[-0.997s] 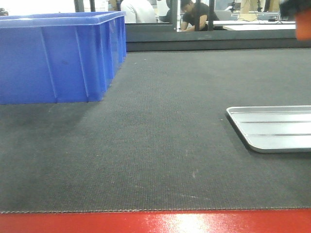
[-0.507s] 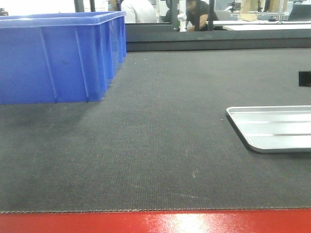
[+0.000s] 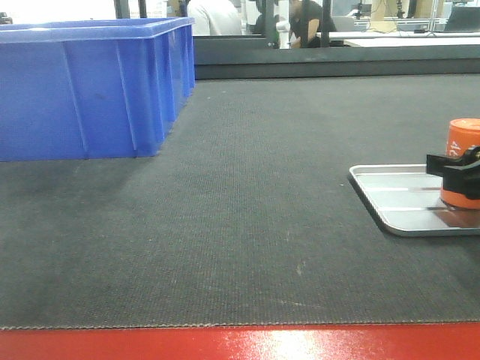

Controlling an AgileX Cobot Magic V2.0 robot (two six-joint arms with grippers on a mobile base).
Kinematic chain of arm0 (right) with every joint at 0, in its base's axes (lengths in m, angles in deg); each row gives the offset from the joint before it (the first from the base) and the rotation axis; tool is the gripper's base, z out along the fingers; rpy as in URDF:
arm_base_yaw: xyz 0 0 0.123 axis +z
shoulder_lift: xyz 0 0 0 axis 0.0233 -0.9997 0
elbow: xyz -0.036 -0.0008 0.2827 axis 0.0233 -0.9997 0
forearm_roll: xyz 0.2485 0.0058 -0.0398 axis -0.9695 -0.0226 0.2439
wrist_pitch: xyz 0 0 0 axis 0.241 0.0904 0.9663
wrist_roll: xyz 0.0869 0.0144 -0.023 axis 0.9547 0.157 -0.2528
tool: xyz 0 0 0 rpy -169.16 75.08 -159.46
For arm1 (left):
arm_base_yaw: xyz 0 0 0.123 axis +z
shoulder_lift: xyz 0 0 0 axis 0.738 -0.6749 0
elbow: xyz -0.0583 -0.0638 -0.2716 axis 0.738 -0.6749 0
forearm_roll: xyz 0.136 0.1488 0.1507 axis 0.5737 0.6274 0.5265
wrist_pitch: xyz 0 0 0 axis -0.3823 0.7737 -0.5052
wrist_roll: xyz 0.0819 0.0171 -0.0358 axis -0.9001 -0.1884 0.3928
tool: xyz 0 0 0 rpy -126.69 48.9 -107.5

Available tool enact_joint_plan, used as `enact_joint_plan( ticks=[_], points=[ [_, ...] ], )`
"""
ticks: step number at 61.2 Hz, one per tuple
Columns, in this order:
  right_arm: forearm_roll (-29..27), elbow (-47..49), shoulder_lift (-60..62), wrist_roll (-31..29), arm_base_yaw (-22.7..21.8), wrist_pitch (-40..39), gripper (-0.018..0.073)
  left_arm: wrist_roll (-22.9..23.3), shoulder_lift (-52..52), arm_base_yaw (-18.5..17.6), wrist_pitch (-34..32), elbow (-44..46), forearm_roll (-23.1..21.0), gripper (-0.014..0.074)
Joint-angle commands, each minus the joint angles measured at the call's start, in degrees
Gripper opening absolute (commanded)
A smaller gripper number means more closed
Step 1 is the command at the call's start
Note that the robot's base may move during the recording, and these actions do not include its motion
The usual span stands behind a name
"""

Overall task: Grab orange capacitor from left shelf to right conveyor
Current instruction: 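Lower the capacitor with the right gripper onto the metal tray, then open the right gripper and raise it off the capacitor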

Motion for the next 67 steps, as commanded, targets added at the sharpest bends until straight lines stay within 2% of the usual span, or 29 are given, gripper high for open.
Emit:
enact_joint_plan(
  ticks=[1, 7, 11, 13, 20, 23, 26, 46, 52, 67],
  points=[
    [0.02, 0.68, 0.76, -0.38, -0.35, -5.69, 0.0079, 0.09, 0.57, -0.30, -5.22, 0.26, -0.20, -0.0127],
    [0.02, 0.68, 0.76, -0.38, -0.35, -5.69, 0.0085, 0.09, 0.57, -0.30, -5.22, 0.26, -0.20, -0.0127],
    [0.02, 0.68, 0.76, -0.38, -0.35, -5.69, 0.0132, 0.09, 0.57, -0.30, -5.22, 0.26, -0.20, -0.0127],
    [0.02, 0.68, 0.76, -0.38, -0.35, -5.69, 0.0183, 0.09, 0.57, -0.30, -5.22, 0.26, -0.20, -0.0127],
    [0.02, 0.68, 0.76, -0.38, -0.35, -5.69, 0.0485, 0.09, 0.57, -0.30, -5.22, 0.26, -0.20, -0.0127],
    [0.02, 0.68, 0.89, -0.38, -0.35, -5.64, 0.0585, 0.09, 0.57, -0.30, -5.22, 0.26, -0.20, -0.0127],
    [0.02, 0.62, 1.42, -0.38, -0.35, -5.50, 0.0644, 0.09, 0.57, -0.30, -5.22, 0.26, -0.20, -0.0127],
    [-0.02, -1.10, 10.43, -0.25, -0.35, -0.31, 0.0635, 0.09, 0.57, -0.30, -5.22, 0.26, -0.20, -0.0127],
    [0.10, -2.20, 15.28, 1.66, -0.24, 3.04, 0.0635, 0.09, 0.57, -0.30, -5.22, 0.26, -0.20, -0.0127],
    [6.99, -2.76, 32.91, 7.28, 0.01, 22.31, 0.0629, 0.09, 0.57, -0.30, -5.22, 0.26, -0.20, -0.0127]
  ],
)
